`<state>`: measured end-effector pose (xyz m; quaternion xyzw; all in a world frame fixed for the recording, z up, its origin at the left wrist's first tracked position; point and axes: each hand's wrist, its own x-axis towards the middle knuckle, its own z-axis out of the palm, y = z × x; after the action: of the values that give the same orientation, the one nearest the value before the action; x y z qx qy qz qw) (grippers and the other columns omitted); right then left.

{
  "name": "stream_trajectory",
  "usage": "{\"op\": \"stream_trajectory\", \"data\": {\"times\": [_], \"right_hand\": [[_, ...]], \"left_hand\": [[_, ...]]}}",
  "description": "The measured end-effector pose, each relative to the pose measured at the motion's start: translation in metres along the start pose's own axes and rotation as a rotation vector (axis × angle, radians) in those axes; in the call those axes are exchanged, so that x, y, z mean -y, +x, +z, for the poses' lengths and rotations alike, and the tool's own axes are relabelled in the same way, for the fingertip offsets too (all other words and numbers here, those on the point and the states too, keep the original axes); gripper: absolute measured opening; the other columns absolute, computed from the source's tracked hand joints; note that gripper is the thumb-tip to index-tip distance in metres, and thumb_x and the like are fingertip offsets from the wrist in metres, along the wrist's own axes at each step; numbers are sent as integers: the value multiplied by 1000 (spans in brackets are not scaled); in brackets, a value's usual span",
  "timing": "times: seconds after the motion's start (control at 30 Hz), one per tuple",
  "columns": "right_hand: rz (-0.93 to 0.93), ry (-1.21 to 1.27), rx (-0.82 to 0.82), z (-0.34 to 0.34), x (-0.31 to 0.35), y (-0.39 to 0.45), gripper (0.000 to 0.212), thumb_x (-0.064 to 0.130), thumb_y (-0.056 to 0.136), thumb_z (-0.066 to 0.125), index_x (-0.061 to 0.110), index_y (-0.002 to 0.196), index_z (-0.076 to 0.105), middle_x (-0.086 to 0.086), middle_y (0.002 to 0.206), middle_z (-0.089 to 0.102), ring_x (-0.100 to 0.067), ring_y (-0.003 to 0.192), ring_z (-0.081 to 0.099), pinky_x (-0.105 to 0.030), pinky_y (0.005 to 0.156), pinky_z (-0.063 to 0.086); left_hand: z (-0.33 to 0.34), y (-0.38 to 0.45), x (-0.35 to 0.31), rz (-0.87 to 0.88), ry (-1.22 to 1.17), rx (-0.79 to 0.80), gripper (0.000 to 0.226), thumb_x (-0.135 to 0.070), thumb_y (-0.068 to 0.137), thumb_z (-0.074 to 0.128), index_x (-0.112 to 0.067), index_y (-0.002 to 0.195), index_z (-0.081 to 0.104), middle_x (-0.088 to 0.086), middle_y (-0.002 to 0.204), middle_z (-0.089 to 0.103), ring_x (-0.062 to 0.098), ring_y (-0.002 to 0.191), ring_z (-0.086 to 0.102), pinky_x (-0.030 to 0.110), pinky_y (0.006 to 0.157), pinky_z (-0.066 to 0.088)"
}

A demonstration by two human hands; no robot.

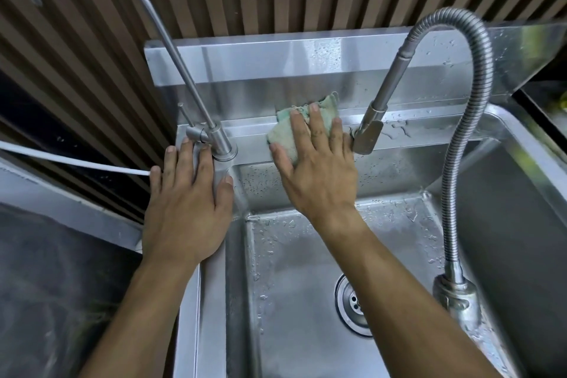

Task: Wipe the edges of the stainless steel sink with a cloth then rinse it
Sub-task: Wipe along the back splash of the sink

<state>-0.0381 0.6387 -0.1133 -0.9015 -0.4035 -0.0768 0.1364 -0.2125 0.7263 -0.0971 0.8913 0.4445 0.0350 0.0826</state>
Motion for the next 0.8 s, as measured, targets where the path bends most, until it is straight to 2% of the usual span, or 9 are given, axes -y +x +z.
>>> {"op": "stream_trajectory", "data": {"times": [0.13, 0.2, 0.27, 0.33, 0.43, 0.5, 0.63, 0.7, 0.8], "right_hand": [[49, 5, -83, 4, -2, -2, 58, 51, 108, 27, 23, 159, 38, -9, 167, 31, -45, 146, 38, -51, 113, 40], [35, 28, -165, 6, -2, 4, 43, 33, 106, 44, 15, 145, 53, -15, 148, 53, -44, 121, 55, -50, 93, 52], [26, 113, -257, 10, -3, 8, 32, 17, 100, 52, 10, 130, 61, -15, 125, 61, -38, 102, 57, -50, 80, 53], [25, 348, -358, 10, -2, 6, 31, 13, 101, 47, 9, 127, 63, -10, 121, 62, -31, 104, 55, -48, 87, 49], [5, 711, -624, -10, 23, 0, 31, 9, 105, 46, 6, 132, 61, -10, 133, 61, -23, 120, 53, -41, 102, 42], [-129, 647, -723, -20, 44, 17, 36, 10, 104, 48, 3, 137, 60, -16, 142, 57, -26, 125, 53, -38, 103, 40], [-279, 282, -568, -5, 57, 69, 48, 20, 107, 48, 15, 155, 46, -10, 165, 37, -34, 150, 36, -45, 115, 36], [-218, 287, -540, 0, 45, 78, 51, 26, 110, 41, 17, 160, 35, -9, 169, 26, -35, 157, 19, -48, 125, 23], [57, 443, -604, -11, 16, 84, 53, 25, 112, 31, 13, 163, 24, -13, 172, 12, -37, 159, 3, -43, 131, 2]], "left_hand": [[-1, -1, 0, 3, 20, 5, 77, -58, 97, 1, -24, 167, 6, 2, 174, -10, 22, 160, -11, 44, 128, -10], [0, -2, -1, 8, 19, 1, 78, -59, 97, 1, -24, 167, 6, 2, 174, -9, 22, 160, -10, 44, 127, -11], [0, -2, -3, 9, 15, -16, 79, -59, 97, 4, -22, 166, 11, 4, 175, -3, 24, 161, -6, 45, 128, -7], [1, -1, -4, 8, 19, -23, 80, -59, 97, 4, -20, 166, 14, 5, 175, 0, 25, 161, -4, 46, 129, -4], [2, -1, -5, 10, 25, -24, 82, -61, 96, 0, -20, 167, 12, 5, 175, -2, 24, 161, -6, 45, 129, -5], [4, -1, -4, 5, 26, -37, 82, -61, 96, 1, -21, 167, 12, 5, 175, -2, 24, 161, -6, 45, 129, -5], [4, -1, -2, 2, 24, -34, 84, -63, 94, 0, -23, 167, 13, 3, 175, -1, 23, 161, -5, 45, 130, -3], [3, 0, -2, 3, 20, -36, 85, -64, 94, 0, -23, 167, 13, 3, 175, -1, 22, 161, -6, 45, 130, -4], [4, -1, -3, 6, 18, -36, 86, -65, 93, -1, -23, 166, 14, 3, 175, 0, 22, 161, -6, 44, 129, -5]]}}
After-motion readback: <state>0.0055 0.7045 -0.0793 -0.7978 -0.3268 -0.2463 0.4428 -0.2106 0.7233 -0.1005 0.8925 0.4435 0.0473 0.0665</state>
